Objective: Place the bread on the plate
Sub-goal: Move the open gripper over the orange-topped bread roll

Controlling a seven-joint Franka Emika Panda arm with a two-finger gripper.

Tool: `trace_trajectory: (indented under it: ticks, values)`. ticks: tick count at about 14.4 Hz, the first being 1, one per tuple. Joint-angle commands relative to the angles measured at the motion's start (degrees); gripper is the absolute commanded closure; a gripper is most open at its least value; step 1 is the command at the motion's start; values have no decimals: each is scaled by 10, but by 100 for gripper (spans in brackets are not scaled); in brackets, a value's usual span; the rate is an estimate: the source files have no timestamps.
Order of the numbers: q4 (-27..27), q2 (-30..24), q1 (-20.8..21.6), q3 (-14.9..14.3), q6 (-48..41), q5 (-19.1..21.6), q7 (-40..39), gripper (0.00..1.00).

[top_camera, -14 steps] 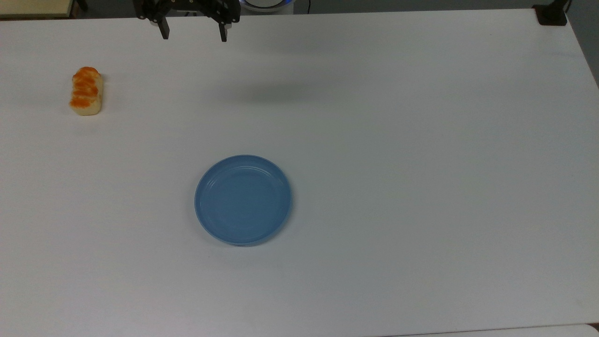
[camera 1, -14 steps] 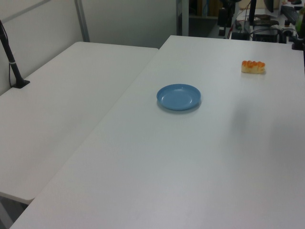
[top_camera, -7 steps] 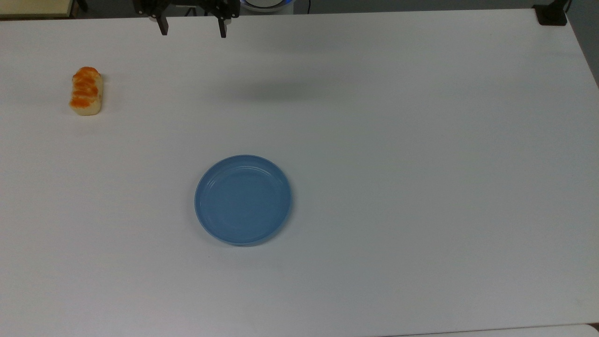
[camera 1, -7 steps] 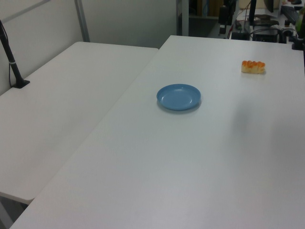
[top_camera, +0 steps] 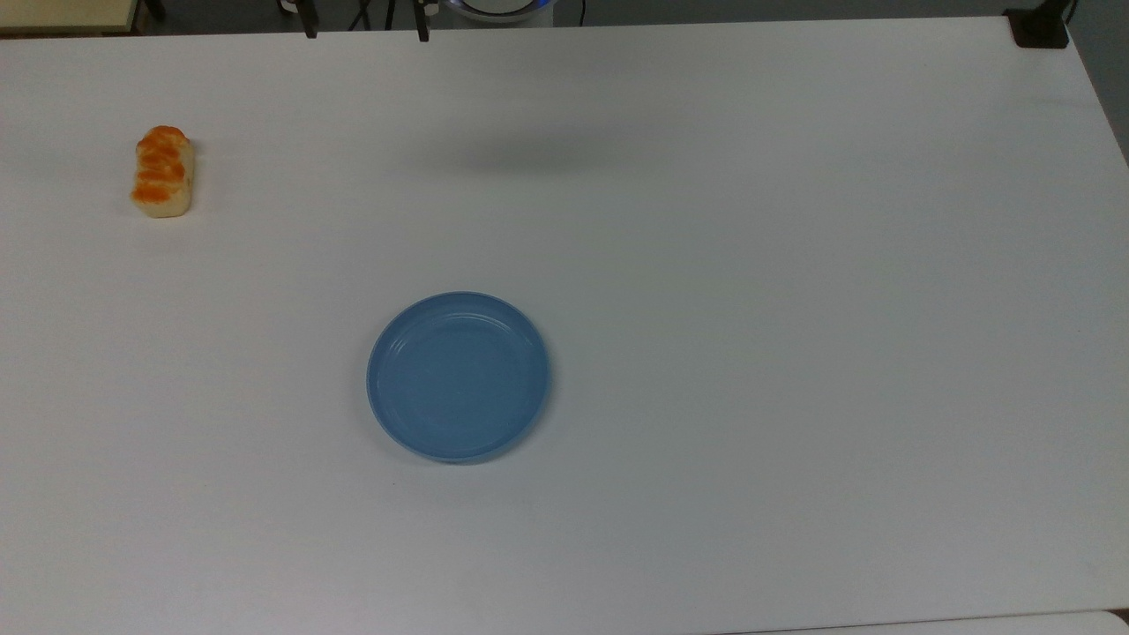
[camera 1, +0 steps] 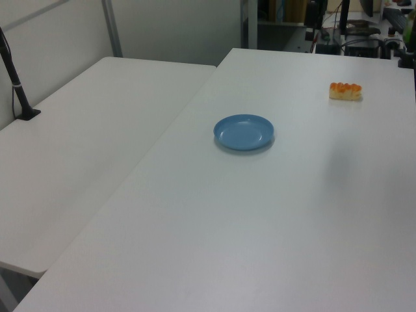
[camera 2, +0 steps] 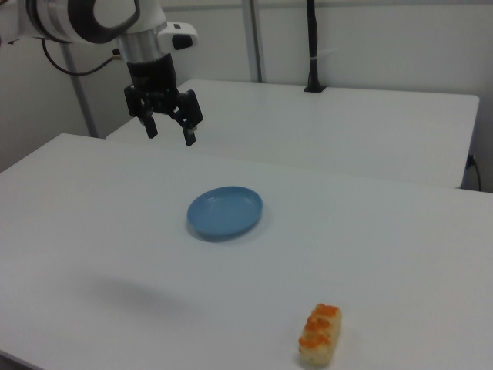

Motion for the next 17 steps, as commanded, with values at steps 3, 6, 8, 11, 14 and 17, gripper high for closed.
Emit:
trace_trajectory:
  ticks: [3, 6, 8, 11, 14, 17]
  values:
    - [-22, -14, 2, 1, 8, -5, -11, 0]
    - [-25, -15, -20, -2, 0, -5, -22, 0]
    - [-30, -21, -31, -10, -20, -17, -69, 0]
    - [-34, -22, -43, -60, -15, -43, -132, 0]
    - [-99, -25, -80, -96, 53, -43, -180, 0]
    - [-158, -17, -138, -96, 130, -38, -238, 0]
